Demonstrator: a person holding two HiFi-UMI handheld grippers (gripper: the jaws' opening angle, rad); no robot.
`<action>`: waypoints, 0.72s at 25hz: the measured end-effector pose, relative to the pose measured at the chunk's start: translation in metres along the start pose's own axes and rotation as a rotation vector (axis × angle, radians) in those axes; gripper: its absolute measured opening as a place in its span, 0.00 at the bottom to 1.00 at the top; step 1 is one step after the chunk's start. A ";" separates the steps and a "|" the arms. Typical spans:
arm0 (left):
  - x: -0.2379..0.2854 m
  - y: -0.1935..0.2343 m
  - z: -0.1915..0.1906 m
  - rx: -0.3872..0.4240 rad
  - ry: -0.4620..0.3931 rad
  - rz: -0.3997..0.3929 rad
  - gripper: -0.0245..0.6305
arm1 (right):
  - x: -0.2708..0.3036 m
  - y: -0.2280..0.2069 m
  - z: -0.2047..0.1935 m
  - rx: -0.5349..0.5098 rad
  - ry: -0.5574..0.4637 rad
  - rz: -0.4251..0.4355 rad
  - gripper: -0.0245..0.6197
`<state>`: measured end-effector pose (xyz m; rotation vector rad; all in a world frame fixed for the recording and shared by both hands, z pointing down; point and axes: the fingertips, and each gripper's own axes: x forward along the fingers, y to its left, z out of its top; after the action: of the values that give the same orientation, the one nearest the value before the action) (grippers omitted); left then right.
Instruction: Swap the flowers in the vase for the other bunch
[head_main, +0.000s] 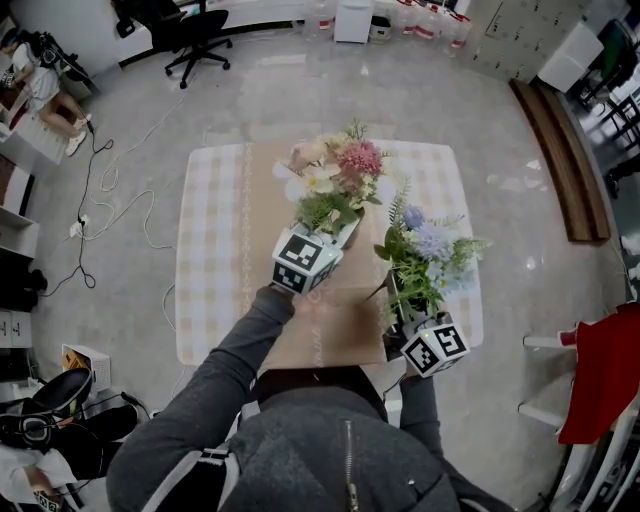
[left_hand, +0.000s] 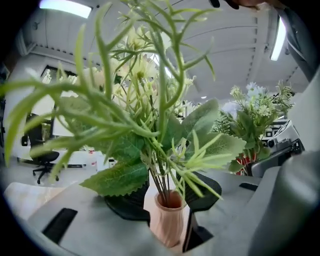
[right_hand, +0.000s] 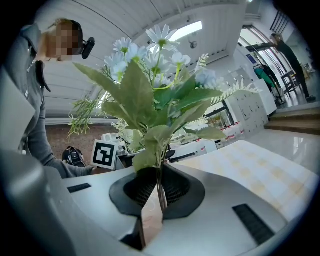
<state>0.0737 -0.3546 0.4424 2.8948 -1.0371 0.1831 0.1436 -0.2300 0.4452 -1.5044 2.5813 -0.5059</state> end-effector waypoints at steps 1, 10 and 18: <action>-0.001 0.000 -0.001 0.001 0.001 -0.001 0.29 | 0.000 0.000 0.000 0.000 0.000 0.000 0.08; -0.006 -0.001 -0.004 0.031 0.055 -0.011 0.43 | -0.001 0.004 0.001 0.001 -0.006 -0.002 0.08; -0.015 -0.002 -0.010 0.087 0.123 -0.011 0.44 | 0.001 0.008 0.003 0.001 -0.017 0.000 0.08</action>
<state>0.0628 -0.3428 0.4500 2.9207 -1.0166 0.4104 0.1378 -0.2280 0.4398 -1.5013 2.5687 -0.4919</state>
